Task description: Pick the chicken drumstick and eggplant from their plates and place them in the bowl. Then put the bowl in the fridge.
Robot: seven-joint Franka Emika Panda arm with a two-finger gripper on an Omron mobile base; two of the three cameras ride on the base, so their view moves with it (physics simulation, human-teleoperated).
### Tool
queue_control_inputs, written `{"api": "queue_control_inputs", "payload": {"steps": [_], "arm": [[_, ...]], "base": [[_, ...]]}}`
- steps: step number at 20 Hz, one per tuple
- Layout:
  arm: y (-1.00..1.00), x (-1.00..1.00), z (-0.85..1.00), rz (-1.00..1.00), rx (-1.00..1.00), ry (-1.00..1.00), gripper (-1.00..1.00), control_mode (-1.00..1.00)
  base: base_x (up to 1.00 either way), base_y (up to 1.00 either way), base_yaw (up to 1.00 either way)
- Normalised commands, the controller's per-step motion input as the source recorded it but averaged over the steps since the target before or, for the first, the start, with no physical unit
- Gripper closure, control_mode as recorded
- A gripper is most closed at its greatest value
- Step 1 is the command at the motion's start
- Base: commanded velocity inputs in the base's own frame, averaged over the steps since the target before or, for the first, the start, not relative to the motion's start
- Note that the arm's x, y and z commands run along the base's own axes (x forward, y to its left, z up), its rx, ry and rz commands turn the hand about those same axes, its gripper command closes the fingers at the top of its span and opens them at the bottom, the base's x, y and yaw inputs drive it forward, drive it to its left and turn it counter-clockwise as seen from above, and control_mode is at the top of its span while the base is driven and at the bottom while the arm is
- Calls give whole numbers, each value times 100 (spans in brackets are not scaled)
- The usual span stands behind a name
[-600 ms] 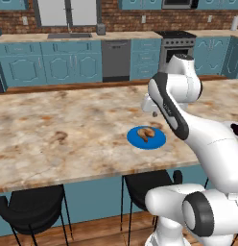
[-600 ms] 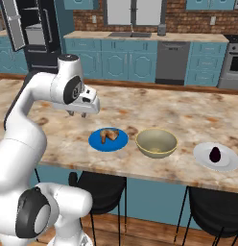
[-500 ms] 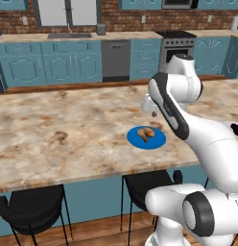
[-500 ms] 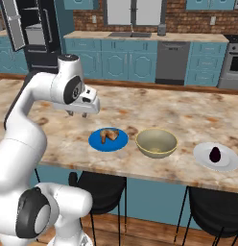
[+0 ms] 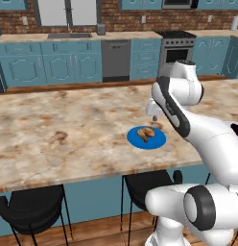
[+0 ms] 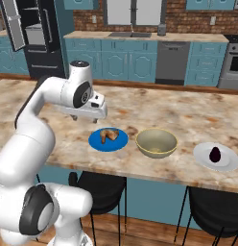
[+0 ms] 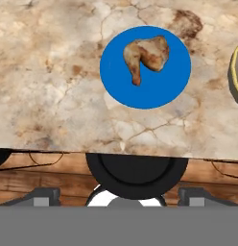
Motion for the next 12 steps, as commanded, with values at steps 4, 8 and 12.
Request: {"api": "queue_control_inputs", "payload": {"steps": [4,8,12], "arm": [[9,33,-33,0,-19,2,-100,-100],[18,45,-46,0,-13,-1,-100,-100],[2,42,-53,0,0,-4,-100,-100]], "base": [[0,0,0],[0,0,0],[0,0,0]]}}
